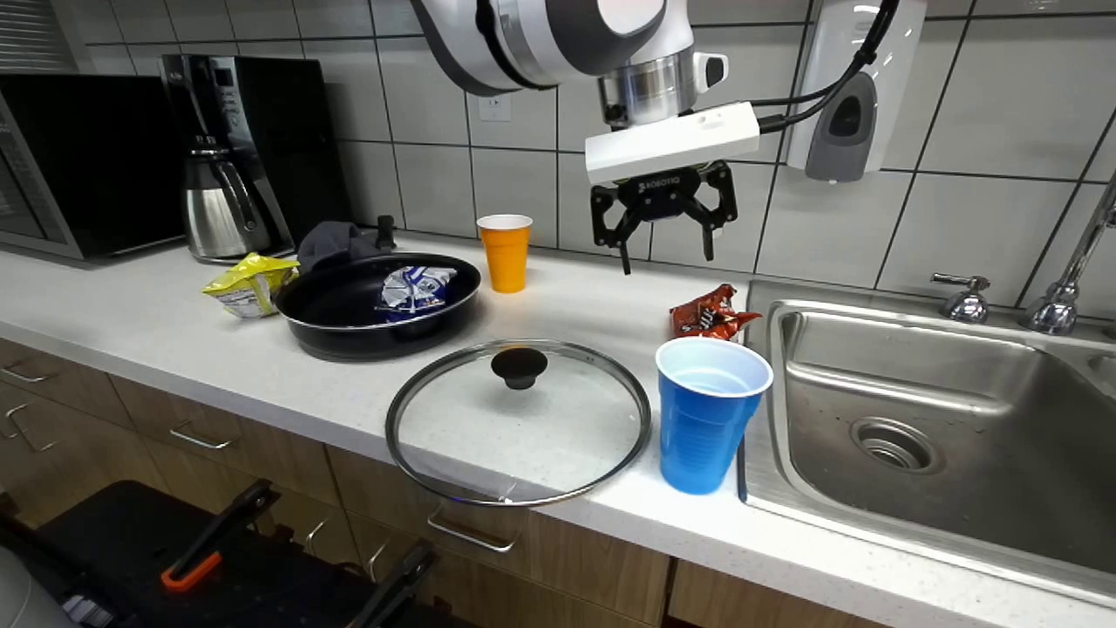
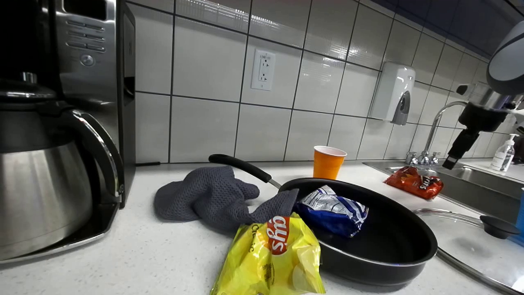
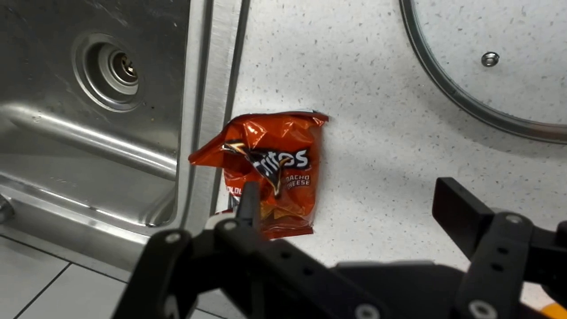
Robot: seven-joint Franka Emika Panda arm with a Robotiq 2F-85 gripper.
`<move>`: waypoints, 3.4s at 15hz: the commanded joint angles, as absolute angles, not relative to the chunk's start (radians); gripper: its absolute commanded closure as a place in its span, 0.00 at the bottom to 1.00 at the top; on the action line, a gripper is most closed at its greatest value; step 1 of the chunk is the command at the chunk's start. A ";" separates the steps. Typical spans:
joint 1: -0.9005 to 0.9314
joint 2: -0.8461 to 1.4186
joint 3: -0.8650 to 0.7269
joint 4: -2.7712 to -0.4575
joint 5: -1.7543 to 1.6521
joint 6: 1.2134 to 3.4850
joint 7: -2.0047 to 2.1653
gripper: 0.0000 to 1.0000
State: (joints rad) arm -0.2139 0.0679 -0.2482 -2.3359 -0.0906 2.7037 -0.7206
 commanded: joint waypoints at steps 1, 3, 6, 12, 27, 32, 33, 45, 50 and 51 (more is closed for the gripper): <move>-0.240 0.139 -0.237 -2.269 -0.089 2.710 -0.730 0.00; -0.249 0.173 -0.234 -2.240 -0.092 2.714 -0.736 0.00; -0.266 0.228 -0.228 -2.190 -0.098 2.716 -0.741 0.00; -0.324 0.311 -0.174 -2.121 -0.040 2.721 -0.809 0.00; -0.375 0.403 -0.114 -2.060 -0.031 2.760 -0.829 0.26; -0.378 0.405 -0.115 -2.067 -0.036 2.759 -0.827 0.67; -0.390 0.399 -0.101 -2.069 -0.018 2.749 -0.843 0.73; -0.471 0.291 0.010 -2.103 0.154 2.628 -0.999 1.00; -0.427 0.179 -0.015 -2.129 0.268 2.498 -1.115 1.00; -0.417 0.160 -0.023 -2.133 0.282 2.470 -1.128 1.00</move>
State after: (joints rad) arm -0.4345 0.2492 -0.0087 -2.0901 0.2318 2.5476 -1.0579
